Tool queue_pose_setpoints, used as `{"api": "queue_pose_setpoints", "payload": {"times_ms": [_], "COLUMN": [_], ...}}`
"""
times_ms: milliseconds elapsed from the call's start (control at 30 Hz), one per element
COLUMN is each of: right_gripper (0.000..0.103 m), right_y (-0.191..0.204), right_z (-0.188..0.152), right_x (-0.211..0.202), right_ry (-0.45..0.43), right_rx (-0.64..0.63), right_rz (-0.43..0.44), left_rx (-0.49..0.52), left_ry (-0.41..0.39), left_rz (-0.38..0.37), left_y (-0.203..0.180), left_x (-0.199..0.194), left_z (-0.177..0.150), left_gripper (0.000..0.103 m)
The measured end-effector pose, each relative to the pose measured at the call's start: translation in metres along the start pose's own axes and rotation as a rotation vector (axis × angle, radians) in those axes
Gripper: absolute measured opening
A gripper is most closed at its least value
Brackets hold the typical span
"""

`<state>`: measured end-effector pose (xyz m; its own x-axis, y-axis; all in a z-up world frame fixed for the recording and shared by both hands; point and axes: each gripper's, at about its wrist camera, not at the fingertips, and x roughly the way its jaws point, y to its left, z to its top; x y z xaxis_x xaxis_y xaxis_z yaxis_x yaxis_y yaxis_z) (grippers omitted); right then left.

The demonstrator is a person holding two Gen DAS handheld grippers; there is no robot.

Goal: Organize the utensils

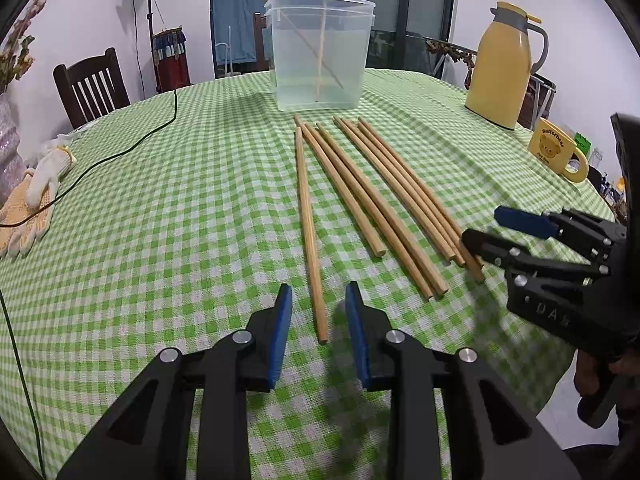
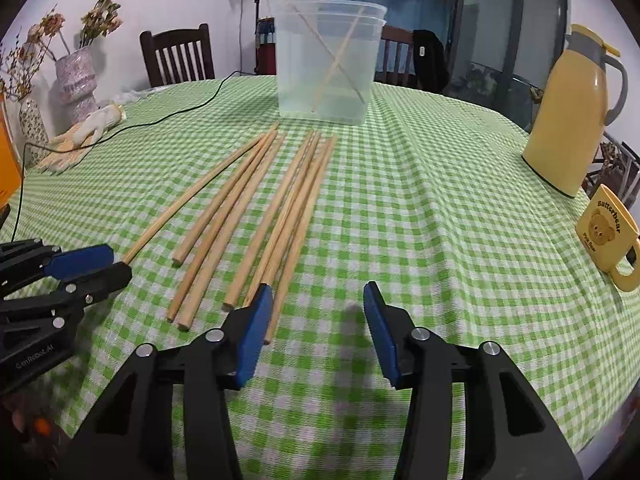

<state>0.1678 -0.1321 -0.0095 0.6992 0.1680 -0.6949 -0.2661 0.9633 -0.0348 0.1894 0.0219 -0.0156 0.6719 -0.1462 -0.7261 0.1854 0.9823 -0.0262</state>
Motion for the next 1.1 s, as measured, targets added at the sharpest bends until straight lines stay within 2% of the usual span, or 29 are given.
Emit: {"api": "queue_pose_setpoints", "payload": {"times_ms": [100, 167, 200, 233, 300, 400, 467, 567, 733, 867, 967, 1100], "right_gripper": [0.040, 0.023, 0.009, 0.006, 0.006, 0.005, 0.005, 0.005, 0.005, 0.005, 0.005, 0.005], "right_y": [0.000, 0.000, 0.000, 0.000, -0.002, -0.015, -0.024, -0.034, -0.044, -0.046, -0.052, -0.054], "right_z": [-0.001, 0.000, -0.001, -0.002, -0.005, -0.007, -0.009, -0.011, -0.015, -0.017, -0.019, -0.019], "right_x": [0.000, 0.000, -0.001, -0.002, -0.003, -0.005, -0.007, -0.010, -0.014, -0.015, -0.014, -0.015], "right_ry": [0.002, 0.006, 0.007, 0.007, -0.001, -0.004, -0.005, -0.007, -0.012, -0.017, -0.023, -0.025], "right_rx": [0.002, 0.002, -0.002, -0.006, 0.000, 0.048, 0.066, 0.065, 0.058, 0.065, 0.097, 0.077], "right_rz": [0.007, 0.030, 0.033, 0.033, 0.037, 0.032, 0.016, -0.017, -0.017, 0.006, 0.043, 0.059], "left_rx": [0.001, 0.005, 0.004, 0.002, -0.003, 0.000, -0.010, -0.050, -0.031, -0.056, -0.059, -0.056], "left_ry": [-0.002, -0.004, -0.005, -0.005, 0.002, 0.004, 0.003, -0.003, -0.008, -0.013, -0.023, -0.027], "left_rz": [0.004, 0.006, 0.008, 0.011, 0.012, 0.022, 0.024, 0.004, 0.022, -0.009, -0.004, 0.000], "left_y": [-0.001, -0.002, -0.003, -0.003, -0.003, -0.005, -0.003, 0.001, -0.004, -0.003, -0.004, -0.005], "left_x": [0.000, -0.001, -0.001, -0.001, -0.001, -0.002, -0.004, -0.005, -0.005, -0.004, -0.003, -0.003], "left_z": [-0.001, -0.002, -0.002, -0.002, -0.002, -0.004, -0.005, -0.007, -0.007, -0.006, -0.006, -0.006], "left_gripper": [0.025, 0.025, 0.025, 0.025, 0.024, 0.015, 0.006, 0.006, 0.006, 0.016, 0.017, 0.017]}}
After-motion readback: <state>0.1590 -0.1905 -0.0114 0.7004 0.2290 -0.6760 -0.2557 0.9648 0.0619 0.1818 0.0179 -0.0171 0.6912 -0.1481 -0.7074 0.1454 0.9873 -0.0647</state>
